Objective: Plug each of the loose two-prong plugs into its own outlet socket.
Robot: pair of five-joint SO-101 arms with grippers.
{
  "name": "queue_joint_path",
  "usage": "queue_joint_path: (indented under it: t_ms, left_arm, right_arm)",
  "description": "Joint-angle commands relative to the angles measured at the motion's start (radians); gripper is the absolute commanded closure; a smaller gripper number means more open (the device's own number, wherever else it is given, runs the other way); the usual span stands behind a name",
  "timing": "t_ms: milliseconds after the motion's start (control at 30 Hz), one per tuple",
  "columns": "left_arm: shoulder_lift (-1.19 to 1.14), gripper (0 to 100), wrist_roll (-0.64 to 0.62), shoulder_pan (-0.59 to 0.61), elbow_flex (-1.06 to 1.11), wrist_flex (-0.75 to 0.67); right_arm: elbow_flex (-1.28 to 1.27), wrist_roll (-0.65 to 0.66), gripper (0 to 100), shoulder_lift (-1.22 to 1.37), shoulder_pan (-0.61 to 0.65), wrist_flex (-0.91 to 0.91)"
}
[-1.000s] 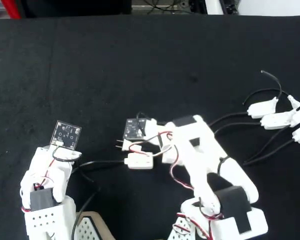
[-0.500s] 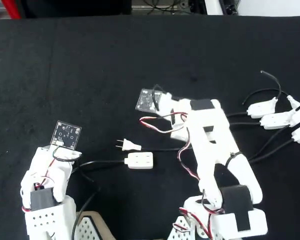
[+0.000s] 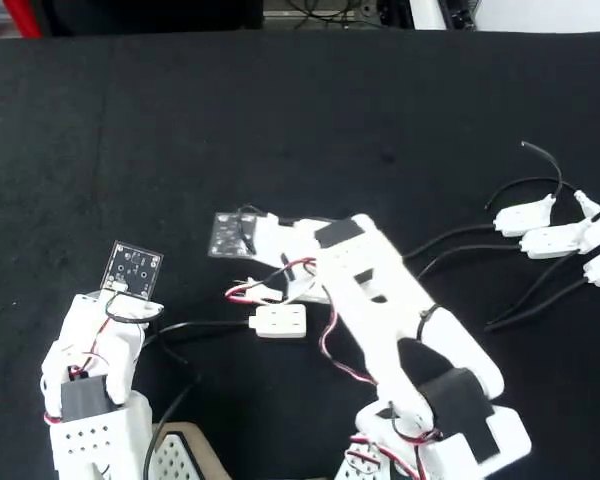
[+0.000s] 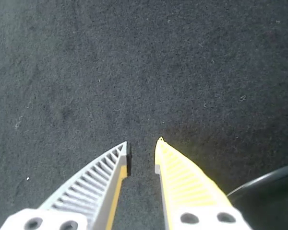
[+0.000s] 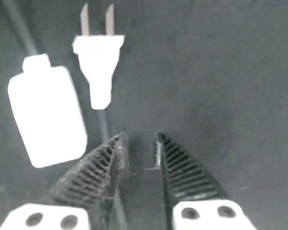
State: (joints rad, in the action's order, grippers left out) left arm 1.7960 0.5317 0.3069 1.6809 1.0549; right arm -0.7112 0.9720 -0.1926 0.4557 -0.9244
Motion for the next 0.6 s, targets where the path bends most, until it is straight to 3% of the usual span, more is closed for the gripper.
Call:
queue_joint_path:
  t_ms: [0, 133, 267, 567]
  left_arm:
    - [0.006, 89, 0.008, 0.002, 0.019, -0.012]
    - [0.006, 89, 0.008, 0.002, 0.019, -0.012]
    - [0.006, 89, 0.009, 0.004, 0.019, -0.012]
    - [0.006, 89, 0.009, 0.004, 0.019, -0.012]
  right_arm:
    - [0.079, -0.048, 89.7, 0.010, 0.066, 0.018]
    - [0.071, -0.110, 89.7, 0.111, 0.152, 0.109]
    - [0.099, -0.130, 89.7, 0.252, 0.160, 0.193]
    - [0.174, -0.132, 89.8, 0.328, 0.164, 0.126]
